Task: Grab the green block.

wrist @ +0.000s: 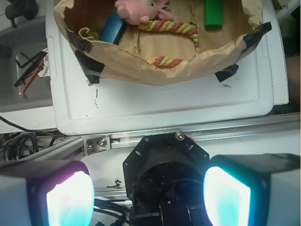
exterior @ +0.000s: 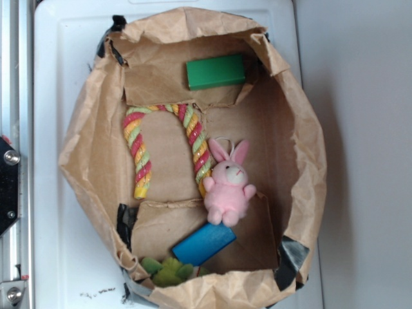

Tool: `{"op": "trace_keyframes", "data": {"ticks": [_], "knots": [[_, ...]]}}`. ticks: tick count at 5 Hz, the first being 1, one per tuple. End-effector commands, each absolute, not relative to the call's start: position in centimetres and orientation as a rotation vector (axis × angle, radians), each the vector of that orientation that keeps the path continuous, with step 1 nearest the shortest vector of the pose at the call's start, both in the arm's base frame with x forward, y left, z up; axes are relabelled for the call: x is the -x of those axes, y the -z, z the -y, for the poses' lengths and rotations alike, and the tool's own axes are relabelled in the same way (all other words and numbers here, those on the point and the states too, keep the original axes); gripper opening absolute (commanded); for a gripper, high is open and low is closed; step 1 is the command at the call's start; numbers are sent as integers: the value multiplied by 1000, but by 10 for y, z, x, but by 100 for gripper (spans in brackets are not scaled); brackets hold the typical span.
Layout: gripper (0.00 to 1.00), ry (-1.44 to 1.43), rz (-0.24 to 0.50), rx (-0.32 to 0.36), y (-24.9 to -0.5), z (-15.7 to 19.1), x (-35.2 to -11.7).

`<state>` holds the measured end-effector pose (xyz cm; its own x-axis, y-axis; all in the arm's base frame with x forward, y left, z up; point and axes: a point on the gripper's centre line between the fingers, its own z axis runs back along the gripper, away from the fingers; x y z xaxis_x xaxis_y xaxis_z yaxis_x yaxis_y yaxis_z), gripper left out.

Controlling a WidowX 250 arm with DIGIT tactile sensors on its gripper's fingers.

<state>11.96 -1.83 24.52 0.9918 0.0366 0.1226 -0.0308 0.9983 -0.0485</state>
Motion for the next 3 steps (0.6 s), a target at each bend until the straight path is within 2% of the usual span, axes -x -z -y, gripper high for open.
{"op": "trace_keyframes", "data": {"ticks": [1, 2, 3], "knots": [[100, -34, 124, 47, -245, 18, -120], [100, -54, 123, 22, -230, 23, -165], [100, -94, 135, 27, -216, 5, -205]]}}
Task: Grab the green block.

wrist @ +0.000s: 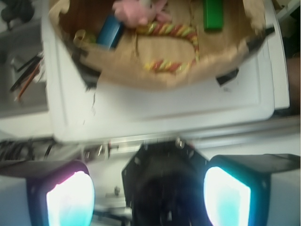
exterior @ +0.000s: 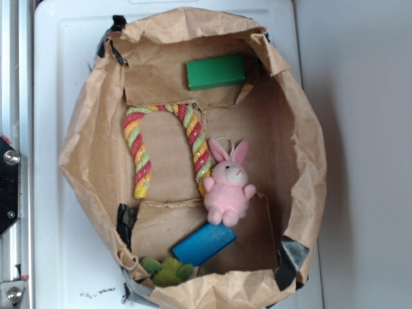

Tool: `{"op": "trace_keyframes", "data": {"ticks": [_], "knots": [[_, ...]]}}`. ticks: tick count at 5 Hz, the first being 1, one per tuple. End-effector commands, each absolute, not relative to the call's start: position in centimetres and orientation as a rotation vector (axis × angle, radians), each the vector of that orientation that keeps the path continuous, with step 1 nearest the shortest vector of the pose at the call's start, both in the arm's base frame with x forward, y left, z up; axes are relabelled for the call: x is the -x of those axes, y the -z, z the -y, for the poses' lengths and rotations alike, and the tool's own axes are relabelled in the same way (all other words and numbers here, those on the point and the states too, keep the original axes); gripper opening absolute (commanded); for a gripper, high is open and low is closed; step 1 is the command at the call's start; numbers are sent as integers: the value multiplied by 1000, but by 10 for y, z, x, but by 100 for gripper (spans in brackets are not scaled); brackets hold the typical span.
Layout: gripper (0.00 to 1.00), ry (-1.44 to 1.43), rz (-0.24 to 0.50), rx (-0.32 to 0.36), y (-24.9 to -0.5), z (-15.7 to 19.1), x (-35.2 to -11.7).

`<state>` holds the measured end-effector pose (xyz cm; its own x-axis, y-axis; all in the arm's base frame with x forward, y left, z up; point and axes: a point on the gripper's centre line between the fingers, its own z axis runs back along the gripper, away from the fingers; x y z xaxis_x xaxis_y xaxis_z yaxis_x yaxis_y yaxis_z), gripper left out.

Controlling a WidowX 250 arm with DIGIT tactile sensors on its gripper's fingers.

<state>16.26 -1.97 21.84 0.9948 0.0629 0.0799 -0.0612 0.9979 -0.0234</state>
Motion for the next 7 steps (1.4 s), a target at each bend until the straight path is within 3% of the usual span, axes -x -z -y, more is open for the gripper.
{"op": "trace_keyframes", "data": {"ticks": [1, 3, 6, 7], "knots": [[100, -116, 159, 14, -207, -7, -236], [100, -154, 160, -12, -178, -34, -277], [100, -294, 228, 1, -127, -75, -280], [100, -286, 199, -42, -108, -66, -286]]}}
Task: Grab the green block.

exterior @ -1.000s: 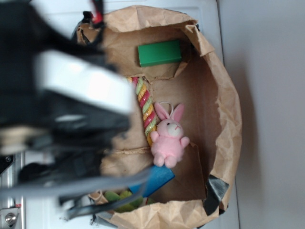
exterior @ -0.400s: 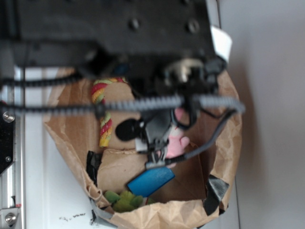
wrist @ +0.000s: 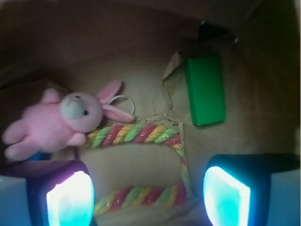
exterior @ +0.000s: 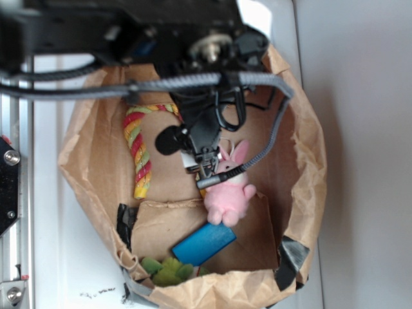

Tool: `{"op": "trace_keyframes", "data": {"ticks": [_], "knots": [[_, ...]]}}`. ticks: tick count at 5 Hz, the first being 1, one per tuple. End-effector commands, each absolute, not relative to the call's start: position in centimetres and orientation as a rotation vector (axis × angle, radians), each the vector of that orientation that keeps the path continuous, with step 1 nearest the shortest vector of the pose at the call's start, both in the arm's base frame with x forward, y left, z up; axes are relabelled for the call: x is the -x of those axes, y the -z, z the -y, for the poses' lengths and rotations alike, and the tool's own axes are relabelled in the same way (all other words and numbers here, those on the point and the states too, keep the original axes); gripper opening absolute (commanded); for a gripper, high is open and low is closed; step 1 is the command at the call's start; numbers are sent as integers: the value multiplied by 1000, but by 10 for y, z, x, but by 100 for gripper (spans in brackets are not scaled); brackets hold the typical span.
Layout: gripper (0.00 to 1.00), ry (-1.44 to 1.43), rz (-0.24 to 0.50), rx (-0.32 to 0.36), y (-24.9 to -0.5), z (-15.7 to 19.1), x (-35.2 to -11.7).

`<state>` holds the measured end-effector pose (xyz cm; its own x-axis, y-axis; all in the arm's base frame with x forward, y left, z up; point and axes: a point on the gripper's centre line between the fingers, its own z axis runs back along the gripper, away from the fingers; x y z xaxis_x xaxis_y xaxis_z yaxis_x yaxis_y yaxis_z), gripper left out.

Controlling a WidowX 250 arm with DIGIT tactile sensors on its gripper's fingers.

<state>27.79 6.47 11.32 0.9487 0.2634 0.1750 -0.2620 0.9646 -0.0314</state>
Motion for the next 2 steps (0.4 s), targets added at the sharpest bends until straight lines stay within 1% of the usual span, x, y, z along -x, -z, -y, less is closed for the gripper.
{"op": "trace_keyframes", "data": {"ticks": [1, 2], "knots": [[100, -279, 177, -64, -98, -61, -294], [100, -326, 173, -64, -98, -77, -292]]}}
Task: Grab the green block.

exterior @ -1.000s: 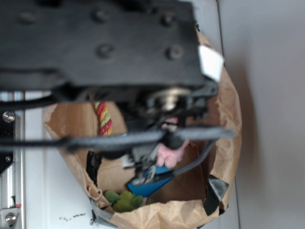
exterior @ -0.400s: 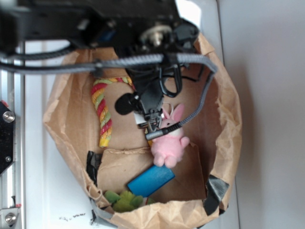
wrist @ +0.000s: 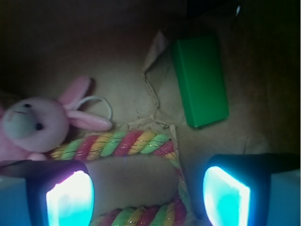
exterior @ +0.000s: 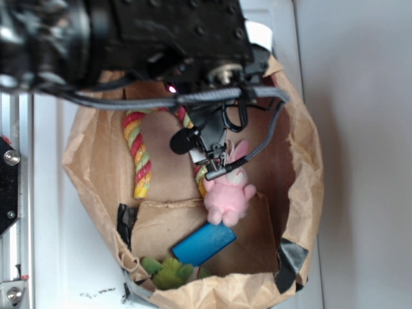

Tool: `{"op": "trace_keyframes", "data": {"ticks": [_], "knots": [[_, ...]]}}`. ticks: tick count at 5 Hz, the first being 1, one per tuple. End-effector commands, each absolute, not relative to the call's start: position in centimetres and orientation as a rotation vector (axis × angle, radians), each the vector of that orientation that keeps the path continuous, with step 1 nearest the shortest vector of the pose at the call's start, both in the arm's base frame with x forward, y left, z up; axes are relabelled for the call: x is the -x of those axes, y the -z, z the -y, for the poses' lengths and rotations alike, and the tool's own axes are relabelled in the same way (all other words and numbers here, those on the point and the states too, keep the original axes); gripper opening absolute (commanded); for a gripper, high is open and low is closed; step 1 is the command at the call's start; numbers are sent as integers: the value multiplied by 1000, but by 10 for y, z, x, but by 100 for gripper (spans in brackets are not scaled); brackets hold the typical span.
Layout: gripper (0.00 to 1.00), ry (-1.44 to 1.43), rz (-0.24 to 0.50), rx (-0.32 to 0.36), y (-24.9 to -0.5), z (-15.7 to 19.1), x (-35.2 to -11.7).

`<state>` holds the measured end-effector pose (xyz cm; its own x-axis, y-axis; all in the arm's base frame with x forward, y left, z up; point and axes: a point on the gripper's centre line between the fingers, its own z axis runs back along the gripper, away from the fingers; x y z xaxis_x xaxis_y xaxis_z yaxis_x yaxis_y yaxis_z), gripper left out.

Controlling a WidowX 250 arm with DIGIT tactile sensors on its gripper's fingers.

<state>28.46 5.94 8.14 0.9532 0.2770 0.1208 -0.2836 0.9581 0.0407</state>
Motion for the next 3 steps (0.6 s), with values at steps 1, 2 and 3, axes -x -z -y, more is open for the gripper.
{"op": "trace_keyframes", "data": {"ticks": [1, 2, 3], "knots": [[100, -388, 181, -76, -99, -101, -283], [100, -411, 182, -96, -98, -114, -286], [100, -440, 179, -127, -97, -127, -286]]}}
